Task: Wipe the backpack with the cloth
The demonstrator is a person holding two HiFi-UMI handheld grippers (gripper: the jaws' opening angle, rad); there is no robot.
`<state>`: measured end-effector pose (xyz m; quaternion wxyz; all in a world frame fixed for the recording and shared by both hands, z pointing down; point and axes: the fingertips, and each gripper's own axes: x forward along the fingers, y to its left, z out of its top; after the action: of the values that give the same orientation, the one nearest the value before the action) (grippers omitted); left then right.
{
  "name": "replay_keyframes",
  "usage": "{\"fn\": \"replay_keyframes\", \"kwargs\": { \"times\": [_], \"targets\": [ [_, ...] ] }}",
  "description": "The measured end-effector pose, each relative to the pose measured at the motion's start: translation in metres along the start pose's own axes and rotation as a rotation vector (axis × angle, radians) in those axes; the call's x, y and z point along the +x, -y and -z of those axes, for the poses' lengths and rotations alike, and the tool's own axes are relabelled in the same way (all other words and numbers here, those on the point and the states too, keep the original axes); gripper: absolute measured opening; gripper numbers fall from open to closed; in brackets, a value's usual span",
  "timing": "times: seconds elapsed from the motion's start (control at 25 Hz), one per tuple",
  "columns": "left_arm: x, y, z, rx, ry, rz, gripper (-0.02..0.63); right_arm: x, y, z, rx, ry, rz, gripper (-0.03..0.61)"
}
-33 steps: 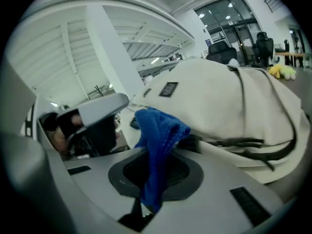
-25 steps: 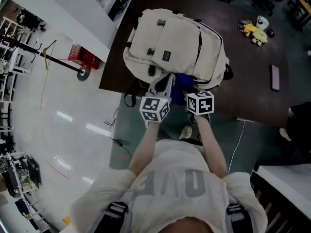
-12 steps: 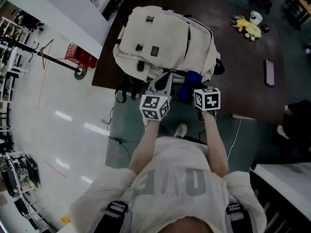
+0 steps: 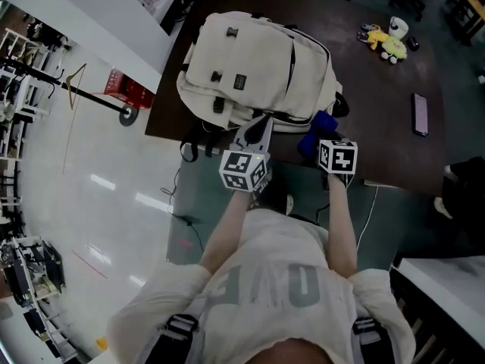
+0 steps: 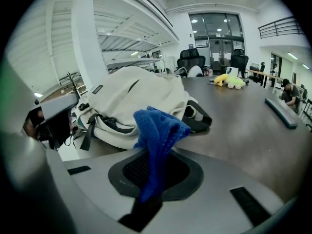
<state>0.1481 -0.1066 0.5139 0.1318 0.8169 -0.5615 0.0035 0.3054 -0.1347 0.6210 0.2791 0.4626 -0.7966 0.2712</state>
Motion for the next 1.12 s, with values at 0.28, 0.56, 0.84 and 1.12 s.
{"fn": "replay_keyframes", "kwargs": {
  "times": [0.28,0.56,0.84,1.12],
  "targets": [
    [0.021,-0.006,-0.029,-0.025,0.07,0.005,0.003,0.004,0.006,0.002,-0.012,-0.002,0.001,0.043],
    [0.1,0.033,-0.032,-0.032,0.085,0.109,0.003,-0.035,0.061,-0.083,-0.037,0.177,-0.042,0.043],
    [0.168,0.023,-0.021,-0.022,0.031,0.044,0.003,0.001,0.137,-0.196,-0.18,0.213,-0.008,0.042],
    [0.175,0.016,-0.023,-0.063,0.057,0.056,0.003,0.115,0.129,-0.215,-0.405,0.004,-0.111,0.043]
  ]
}}
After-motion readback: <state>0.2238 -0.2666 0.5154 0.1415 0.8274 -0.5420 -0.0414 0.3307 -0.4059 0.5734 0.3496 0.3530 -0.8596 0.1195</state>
